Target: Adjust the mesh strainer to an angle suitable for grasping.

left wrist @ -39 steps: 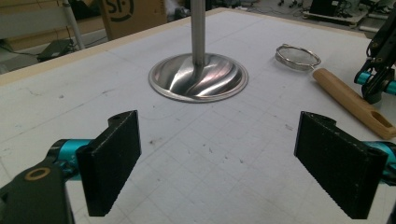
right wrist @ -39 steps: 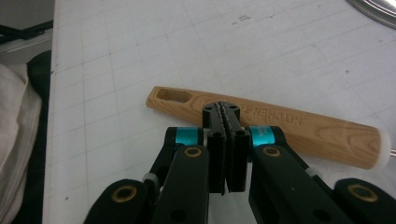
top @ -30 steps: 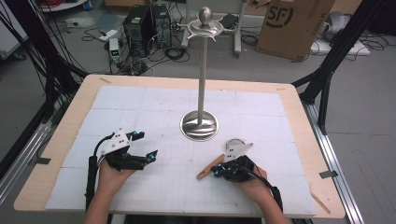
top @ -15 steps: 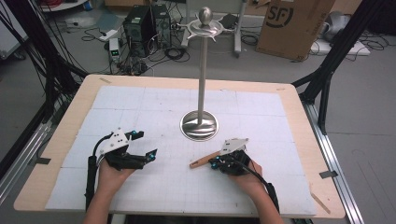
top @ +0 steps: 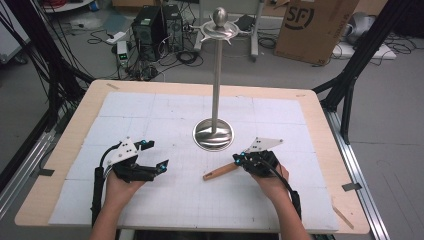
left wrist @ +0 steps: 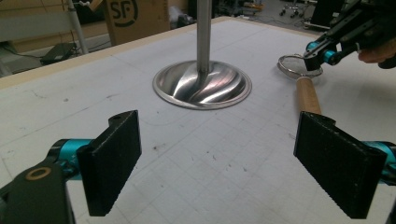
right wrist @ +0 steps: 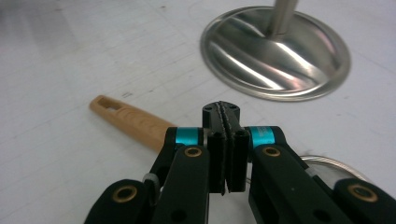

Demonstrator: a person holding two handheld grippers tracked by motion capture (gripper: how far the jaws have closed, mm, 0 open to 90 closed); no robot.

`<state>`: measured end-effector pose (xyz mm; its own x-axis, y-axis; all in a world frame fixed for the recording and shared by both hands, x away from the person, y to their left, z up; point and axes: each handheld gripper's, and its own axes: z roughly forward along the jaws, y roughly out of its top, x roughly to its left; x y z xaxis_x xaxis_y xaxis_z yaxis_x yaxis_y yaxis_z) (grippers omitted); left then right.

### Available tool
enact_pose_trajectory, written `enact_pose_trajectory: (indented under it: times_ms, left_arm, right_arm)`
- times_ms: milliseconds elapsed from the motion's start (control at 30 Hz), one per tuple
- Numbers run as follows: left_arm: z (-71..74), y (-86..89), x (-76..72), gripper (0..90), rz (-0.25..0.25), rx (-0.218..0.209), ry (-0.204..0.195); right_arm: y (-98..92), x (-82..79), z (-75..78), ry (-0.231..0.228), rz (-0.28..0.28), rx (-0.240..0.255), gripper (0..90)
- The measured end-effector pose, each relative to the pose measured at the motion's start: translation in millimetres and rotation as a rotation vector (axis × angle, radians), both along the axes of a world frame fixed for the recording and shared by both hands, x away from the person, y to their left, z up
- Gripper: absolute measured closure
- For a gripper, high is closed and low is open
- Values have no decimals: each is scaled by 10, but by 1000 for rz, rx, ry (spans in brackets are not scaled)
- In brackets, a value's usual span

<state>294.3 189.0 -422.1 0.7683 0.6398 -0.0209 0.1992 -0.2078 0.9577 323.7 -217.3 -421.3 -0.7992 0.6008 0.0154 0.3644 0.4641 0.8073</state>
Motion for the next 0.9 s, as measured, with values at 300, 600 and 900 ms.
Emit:
enact_pose_trajectory:
  times_ms: [300, 600, 900]
  left_arm:
    - [-5, -7, 1, 155, 0, -1, 2]
    - [2, 2, -1, 155, 0, -2, 0]
    - [-5, -10, 0, 155, -6, 1, 4]
  right_arm:
    - [-12, 136, -124, 39, -63, -67, 897]
    - [-7, 122, -160, 77, -76, -93, 900]
    - [-72, 56, -149, 104, -86, -83, 900]
